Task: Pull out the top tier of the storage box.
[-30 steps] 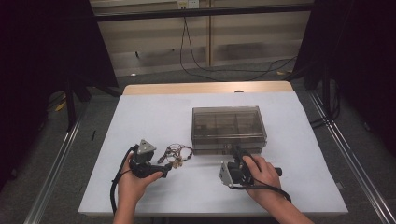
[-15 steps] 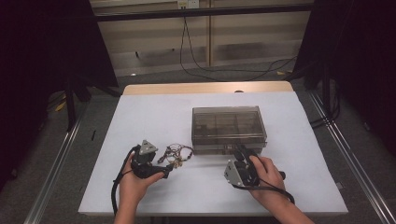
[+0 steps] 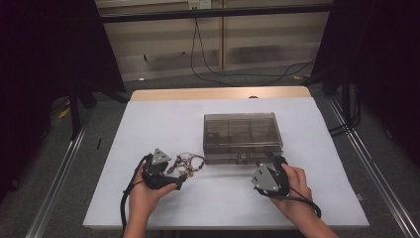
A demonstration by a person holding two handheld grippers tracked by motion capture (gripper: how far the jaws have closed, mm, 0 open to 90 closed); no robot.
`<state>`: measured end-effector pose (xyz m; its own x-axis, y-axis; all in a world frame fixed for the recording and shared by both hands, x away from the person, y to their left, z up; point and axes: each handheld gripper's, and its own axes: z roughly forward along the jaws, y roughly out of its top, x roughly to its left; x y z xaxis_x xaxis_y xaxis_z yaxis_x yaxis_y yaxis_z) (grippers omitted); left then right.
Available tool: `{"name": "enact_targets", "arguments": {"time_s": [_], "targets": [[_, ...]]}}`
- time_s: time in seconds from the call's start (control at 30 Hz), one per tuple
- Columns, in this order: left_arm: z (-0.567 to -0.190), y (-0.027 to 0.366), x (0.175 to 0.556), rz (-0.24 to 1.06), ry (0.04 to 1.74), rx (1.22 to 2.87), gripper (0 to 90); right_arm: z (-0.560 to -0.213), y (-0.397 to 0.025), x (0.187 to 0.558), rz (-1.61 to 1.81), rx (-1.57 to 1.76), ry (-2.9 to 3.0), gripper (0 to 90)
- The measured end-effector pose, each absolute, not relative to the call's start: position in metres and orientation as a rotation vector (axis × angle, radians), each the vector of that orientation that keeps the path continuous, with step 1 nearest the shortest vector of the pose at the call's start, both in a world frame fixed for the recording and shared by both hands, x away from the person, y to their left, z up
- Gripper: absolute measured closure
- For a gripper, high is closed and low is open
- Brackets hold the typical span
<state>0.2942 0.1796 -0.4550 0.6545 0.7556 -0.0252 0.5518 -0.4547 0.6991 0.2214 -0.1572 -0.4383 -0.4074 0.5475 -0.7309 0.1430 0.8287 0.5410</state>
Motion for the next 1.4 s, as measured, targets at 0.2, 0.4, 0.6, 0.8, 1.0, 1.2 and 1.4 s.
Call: {"name": "enact_targets", "arguments": {"time_s": [0.2, 0.4, 0.6, 0.8, 1.0, 1.2, 1.4], "targets": [[-0.454, 0.175, 0.294, 0.387, 0.985, 2.19, 11.8, -0.436, -0.169, 0.219, 0.532, 0.604, 1.946, 52.6], [-0.454, 0.172, 0.293, 0.376, 0.983, 2.186, 11.8, -0.435, -0.18, 0.22, 0.543, 0.649, 1.937, 50.7], [-0.453, 0.168, 0.293, 0.378, 0.955, 2.19, 12.3, -0.436, -0.191, 0.219, 0.564, 0.691, 1.93, 48.9], [-0.452, 0.163, 0.293, 0.373, 0.952, 2.174, 12.6, -0.436, -0.198, 0.22, 0.617, 0.753, 1.933, 46.9], [-0.45, 0.161, 0.294, 0.369, 0.937, 2.164, 12.8, -0.436, -0.204, 0.222, 0.687, 0.818, 1.94, 45.8], [-0.449, 0.156, 0.295, 0.332, 0.924, 2.119, 16.6, -0.437, -0.216, 0.224, 0.784, 0.926, 1.934, 45.8], [-0.445, 0.15, 0.294, 0.346, 0.888, 2.101, 25.7, -0.437, -0.224, 0.226, 0.845, 0.992, 1.924, 46.2]]}}
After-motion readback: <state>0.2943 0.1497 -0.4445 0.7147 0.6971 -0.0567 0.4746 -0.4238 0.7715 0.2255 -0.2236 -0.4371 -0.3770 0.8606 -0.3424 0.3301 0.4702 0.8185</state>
